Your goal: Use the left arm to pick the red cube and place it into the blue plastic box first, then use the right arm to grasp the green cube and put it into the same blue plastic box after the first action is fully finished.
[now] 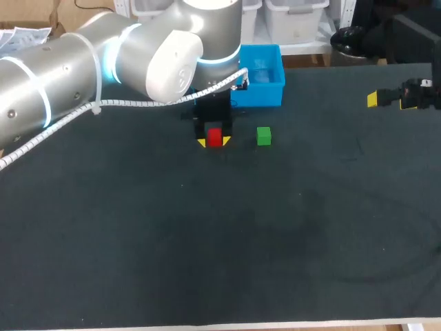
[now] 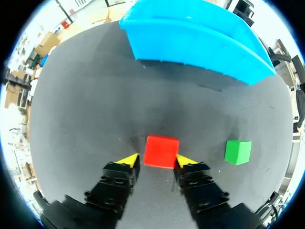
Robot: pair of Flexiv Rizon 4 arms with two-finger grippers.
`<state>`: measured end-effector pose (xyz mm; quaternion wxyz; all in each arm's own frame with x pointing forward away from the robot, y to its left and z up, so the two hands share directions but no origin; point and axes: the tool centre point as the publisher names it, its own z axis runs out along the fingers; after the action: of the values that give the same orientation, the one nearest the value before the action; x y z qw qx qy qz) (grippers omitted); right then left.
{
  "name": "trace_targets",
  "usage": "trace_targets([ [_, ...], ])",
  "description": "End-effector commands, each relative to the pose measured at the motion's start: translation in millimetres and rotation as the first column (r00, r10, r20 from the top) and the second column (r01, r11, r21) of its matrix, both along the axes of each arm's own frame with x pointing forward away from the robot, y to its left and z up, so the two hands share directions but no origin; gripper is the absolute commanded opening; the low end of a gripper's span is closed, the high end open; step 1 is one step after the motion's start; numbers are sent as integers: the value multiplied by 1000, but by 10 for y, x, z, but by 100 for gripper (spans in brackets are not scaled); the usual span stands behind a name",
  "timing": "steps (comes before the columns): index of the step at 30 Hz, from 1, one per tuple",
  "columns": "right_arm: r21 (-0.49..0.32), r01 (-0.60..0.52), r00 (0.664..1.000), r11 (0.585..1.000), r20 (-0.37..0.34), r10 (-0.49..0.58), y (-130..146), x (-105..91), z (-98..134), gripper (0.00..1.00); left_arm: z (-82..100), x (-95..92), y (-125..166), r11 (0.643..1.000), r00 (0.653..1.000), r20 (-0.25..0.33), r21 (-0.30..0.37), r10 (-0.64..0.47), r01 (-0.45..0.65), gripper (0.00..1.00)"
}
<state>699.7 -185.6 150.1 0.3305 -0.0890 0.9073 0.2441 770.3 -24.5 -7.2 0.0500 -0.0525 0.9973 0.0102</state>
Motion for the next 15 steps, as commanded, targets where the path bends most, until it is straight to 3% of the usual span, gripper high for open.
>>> trace_targets([
  [1,-1,1,1000,1000,0,-1,1,-1,0,100,6,-1,4,1000,1000,3,-4,-4,4,0],
  [9,-1,1,1000,1000,0,-1,1,-1,0,100,194,-5,5,1000,999,25,-12,-24,24,0],
  [15,-1,1,1000,1000,0,-1,1,-1,0,100,461,83,8,999,997,76,-40,-31,34,0],
])
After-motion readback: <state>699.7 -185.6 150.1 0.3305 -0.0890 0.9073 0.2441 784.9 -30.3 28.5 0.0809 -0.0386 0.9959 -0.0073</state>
